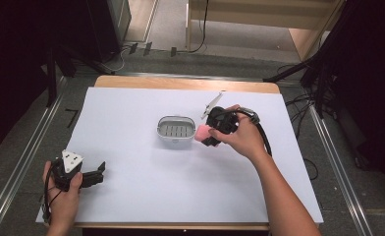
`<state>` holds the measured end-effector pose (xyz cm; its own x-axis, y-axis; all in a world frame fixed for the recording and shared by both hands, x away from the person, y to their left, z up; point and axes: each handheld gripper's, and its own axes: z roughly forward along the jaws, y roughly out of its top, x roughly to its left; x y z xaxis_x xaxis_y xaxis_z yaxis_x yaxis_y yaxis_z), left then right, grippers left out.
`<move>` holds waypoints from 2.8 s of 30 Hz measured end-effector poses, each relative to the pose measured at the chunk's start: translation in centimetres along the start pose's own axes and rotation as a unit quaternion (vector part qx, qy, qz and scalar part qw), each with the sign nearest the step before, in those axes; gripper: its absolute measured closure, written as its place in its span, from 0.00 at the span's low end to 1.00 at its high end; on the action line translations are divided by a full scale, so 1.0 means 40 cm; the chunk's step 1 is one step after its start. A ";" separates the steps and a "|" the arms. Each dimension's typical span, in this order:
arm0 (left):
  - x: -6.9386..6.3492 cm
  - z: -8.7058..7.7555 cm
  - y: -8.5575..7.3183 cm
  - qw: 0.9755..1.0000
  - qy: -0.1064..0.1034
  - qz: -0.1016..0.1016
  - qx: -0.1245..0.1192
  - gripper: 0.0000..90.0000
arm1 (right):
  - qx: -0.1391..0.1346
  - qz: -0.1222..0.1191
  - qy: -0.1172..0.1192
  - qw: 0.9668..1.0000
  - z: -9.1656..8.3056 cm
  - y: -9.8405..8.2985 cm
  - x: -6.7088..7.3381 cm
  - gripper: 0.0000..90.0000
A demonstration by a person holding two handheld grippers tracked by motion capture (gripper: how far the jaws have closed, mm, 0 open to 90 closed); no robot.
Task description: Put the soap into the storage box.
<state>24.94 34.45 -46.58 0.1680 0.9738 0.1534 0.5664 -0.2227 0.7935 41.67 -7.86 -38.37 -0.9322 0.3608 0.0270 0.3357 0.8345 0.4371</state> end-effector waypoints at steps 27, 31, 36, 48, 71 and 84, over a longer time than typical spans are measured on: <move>0.000 0.000 0.000 1.000 -0.002 0.000 -0.001 0.00 | -0.003 -0.036 0.013 0.999 0.011 0.105 0.016 0.43; 0.000 0.000 0.000 1.000 -0.002 0.001 -0.001 0.00 | -0.001 -0.040 0.013 0.999 0.015 0.120 0.019 0.43; 0.000 0.000 0.000 1.000 -0.002 0.001 -0.001 0.00 | -0.003 -0.045 0.012 0.999 0.020 0.132 0.019 0.43; 0.000 0.000 0.000 1.000 -0.003 0.001 -0.001 0.00 | -0.004 -0.063 0.017 0.998 0.043 0.178 0.019 0.43; 0.001 0.000 0.000 1.000 -0.005 0.000 -0.001 0.00 | 0.014 -0.080 0.029 0.996 0.103 0.247 0.004 0.43; 0.002 0.000 0.000 1.000 -0.007 -0.001 -0.002 0.00 | 0.013 -0.083 0.037 0.996 0.128 0.253 -0.021 0.43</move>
<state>24.96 34.54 -46.58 0.1780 0.9736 0.1432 0.5630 -0.2201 0.7966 46.54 2.43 -38.58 -0.9822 0.1862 0.0229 0.1786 0.8910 0.4174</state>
